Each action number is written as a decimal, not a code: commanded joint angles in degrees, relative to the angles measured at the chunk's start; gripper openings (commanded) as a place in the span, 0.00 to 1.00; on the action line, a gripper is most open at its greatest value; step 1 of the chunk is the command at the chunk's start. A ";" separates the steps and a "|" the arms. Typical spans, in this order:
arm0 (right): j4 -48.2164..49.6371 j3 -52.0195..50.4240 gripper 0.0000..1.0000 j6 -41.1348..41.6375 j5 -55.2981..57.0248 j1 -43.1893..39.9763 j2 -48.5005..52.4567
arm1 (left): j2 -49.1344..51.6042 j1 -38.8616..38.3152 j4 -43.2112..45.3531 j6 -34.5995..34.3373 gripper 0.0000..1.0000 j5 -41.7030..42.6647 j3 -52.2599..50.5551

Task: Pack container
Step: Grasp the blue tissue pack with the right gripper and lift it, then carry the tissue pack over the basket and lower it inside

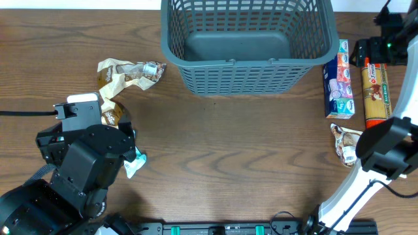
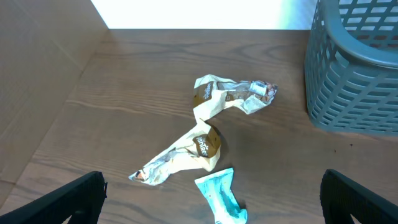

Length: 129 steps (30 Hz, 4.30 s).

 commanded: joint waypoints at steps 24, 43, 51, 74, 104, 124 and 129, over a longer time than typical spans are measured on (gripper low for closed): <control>1.07 -0.28 0.99 4.92 -1.90 -0.44 14.84 | 0.02 -0.02 -1.86 0.72 0.99 -1.49 0.52; 4.33 -0.31 0.99 8.07 4.74 4.15 15.74 | 0.02 -0.02 -1.88 0.74 0.99 -1.49 0.52; 4.63 -0.31 0.99 8.07 4.98 5.81 15.76 | 0.02 -0.02 -1.99 0.72 0.99 -1.49 0.52; 11.10 -11.43 0.99 7.98 5.40 5.11 15.93 | 0.02 -0.02 -2.82 0.74 0.99 -1.49 0.52; -4.81 17.53 0.01 14.95 3.04 -6.01 15.93 | 0.04 -0.02 -3.17 0.74 0.99 -1.49 0.52; -10.43 49.29 0.02 16.46 -26.21 1.31 0.11 | 0.07 -0.02 -3.15 0.72 0.99 -1.46 0.52; -5.09 49.29 0.01 20.68 -26.16 7.82 -5.53 | 0.07 -0.02 -3.15 0.72 0.99 -1.46 0.52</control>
